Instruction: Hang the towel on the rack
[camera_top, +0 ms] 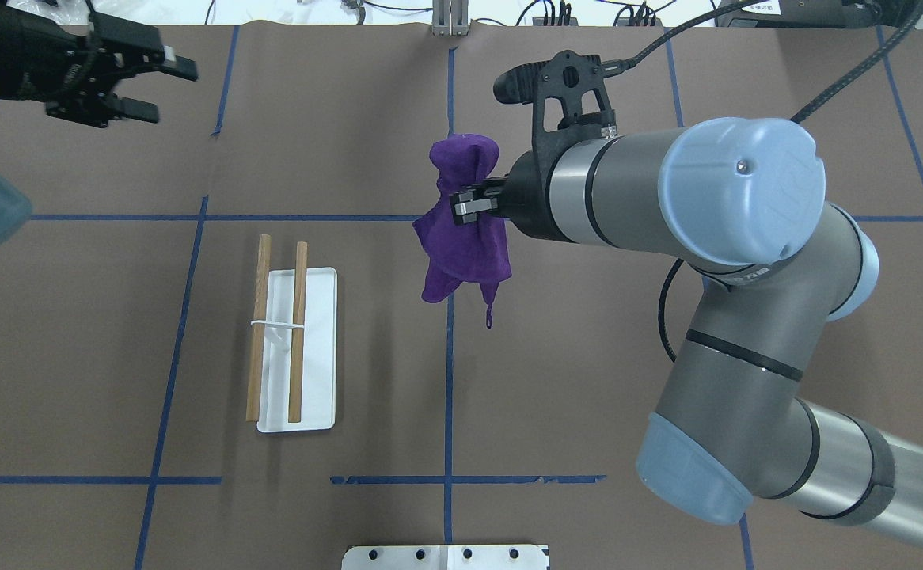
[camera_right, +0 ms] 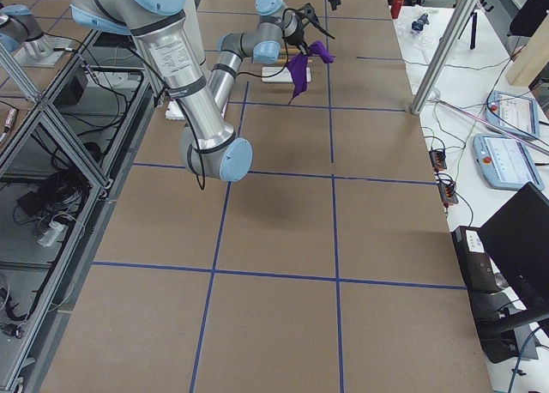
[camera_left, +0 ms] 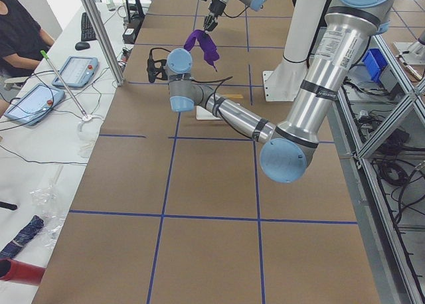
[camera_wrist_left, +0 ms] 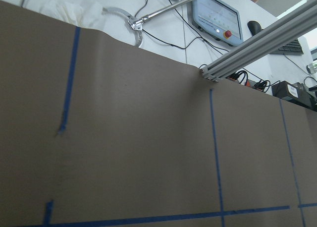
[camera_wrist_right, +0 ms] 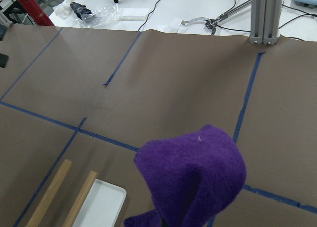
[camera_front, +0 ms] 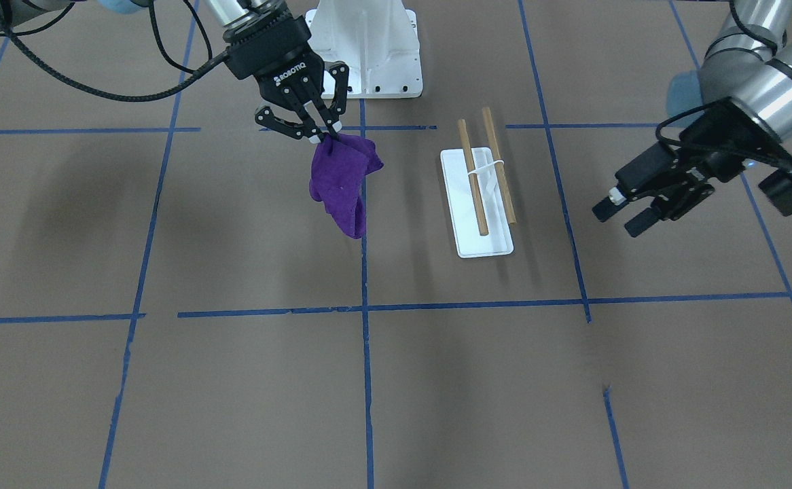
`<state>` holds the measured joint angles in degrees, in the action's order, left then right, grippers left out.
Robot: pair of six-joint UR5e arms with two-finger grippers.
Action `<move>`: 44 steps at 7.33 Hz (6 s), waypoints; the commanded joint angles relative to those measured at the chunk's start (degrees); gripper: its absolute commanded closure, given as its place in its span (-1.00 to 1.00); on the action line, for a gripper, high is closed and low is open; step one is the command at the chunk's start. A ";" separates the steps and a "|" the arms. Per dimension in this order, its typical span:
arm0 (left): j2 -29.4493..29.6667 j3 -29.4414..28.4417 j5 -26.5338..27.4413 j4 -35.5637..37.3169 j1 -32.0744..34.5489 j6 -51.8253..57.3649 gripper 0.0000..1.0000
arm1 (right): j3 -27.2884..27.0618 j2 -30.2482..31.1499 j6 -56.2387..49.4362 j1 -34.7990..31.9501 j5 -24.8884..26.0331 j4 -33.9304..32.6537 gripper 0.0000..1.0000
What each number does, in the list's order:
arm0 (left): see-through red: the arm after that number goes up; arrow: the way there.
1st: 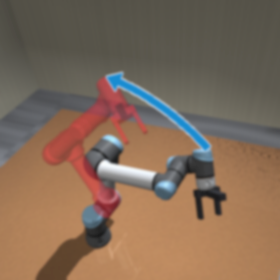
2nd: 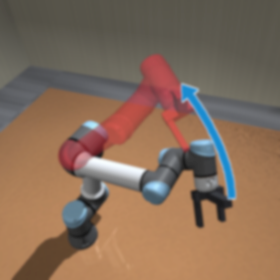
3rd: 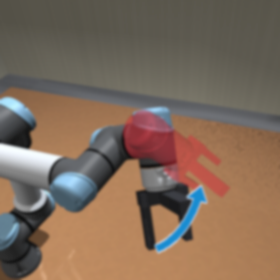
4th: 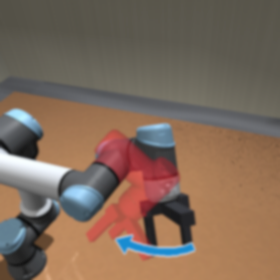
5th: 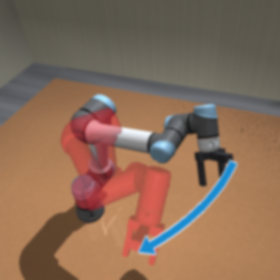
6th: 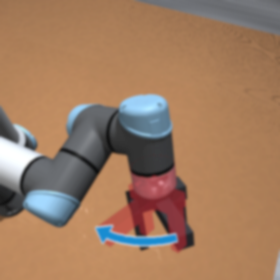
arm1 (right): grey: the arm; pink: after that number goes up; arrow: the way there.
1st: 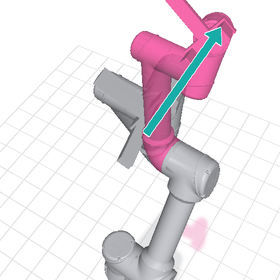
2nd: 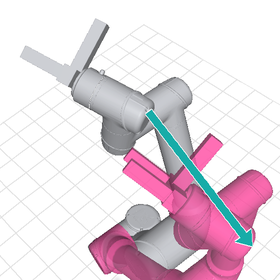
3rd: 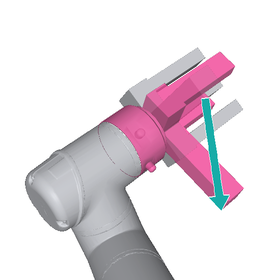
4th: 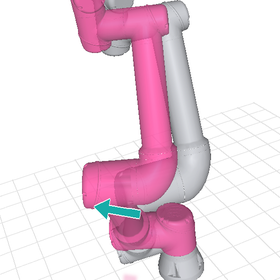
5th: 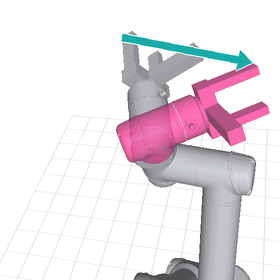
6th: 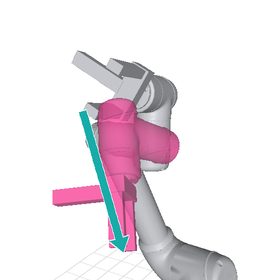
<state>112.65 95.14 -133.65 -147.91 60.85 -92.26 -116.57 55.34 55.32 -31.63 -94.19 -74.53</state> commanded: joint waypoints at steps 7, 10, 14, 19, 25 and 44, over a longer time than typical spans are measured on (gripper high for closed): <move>12.76 -0.13 6.62 -0.97 -14.26 -25.85 -1.00 | -2.33 -0.15 0.14 1.74 0.24 3.78 1.00; 13.73 -0.13 8.23 -0.54 -14.53 -26.92 -1.00 | -2.87 0.03 0.23 2.88 0.50 3.78 1.00; 14.52 -1.01 8.32 -0.89 -15.76 -29.56 -1.00 | -3.48 -0.05 0.23 3.59 1.11 3.78 1.00; 14.44 -0.57 8.32 -0.71 -16.38 -29.21 0.81 | -3.66 -0.05 0.14 3.59 1.12 3.78 1.00; 14.26 0.31 8.15 -1.33 -14.97 -28.15 1.00 | -4.80 1.26 0.23 3.32 1.20 3.69 -1.00; 3.03 29.84 87.41 46.28 -48.35 -15.67 1.00 | -2.78 35.11 -57.49 -45.10 -36.68 -37.51 -1.00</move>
<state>118.57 123.75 -49.21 -104.98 15.10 -107.94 -119.47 90.65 2.38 -76.42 -131.26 -108.22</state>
